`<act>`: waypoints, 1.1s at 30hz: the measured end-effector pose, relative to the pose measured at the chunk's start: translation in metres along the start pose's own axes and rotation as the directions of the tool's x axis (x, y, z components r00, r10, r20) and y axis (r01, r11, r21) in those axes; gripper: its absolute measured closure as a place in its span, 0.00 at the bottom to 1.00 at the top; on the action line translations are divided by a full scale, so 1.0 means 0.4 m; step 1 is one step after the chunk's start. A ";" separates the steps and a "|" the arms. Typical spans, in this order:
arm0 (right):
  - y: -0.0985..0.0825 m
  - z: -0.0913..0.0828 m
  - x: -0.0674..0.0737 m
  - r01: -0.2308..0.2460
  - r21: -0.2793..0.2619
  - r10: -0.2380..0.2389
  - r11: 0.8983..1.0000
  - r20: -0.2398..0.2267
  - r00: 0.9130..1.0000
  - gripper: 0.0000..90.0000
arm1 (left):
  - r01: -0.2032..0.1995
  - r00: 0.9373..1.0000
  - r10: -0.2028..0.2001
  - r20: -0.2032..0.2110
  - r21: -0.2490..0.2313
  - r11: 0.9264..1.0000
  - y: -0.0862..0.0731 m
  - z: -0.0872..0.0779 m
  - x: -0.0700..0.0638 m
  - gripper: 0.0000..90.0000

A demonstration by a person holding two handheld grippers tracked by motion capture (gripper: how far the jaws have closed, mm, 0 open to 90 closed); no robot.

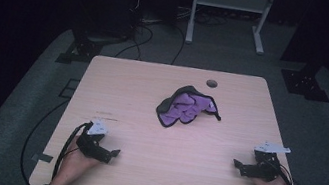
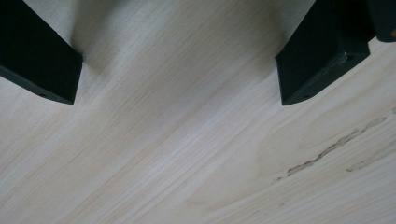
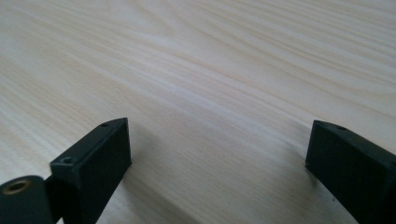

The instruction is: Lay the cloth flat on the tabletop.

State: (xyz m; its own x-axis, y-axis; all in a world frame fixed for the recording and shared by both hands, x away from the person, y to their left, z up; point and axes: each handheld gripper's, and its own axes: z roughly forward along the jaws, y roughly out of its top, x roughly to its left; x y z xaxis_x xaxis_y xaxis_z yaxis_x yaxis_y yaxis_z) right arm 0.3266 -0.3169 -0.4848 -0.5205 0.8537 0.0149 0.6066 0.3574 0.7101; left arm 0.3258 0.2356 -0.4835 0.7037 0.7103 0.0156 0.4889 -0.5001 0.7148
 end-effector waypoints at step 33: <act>0.221 0.015 0.084 0.119 -0.137 -0.135 0.983 -0.108 0.985 0.08 | 0.009 1.000 -0.009 -0.009 0.003 1.000 0.005 0.004 -0.002 0.00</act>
State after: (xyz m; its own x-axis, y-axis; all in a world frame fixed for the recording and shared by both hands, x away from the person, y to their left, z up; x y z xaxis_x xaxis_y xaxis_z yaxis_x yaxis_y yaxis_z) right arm 0.3664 -0.2544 -0.4259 -0.6596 0.7516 -0.0047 0.4520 0.4016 0.7965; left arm 0.3272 0.2333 -0.4834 0.6944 0.7194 0.0158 0.4968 -0.4952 0.7128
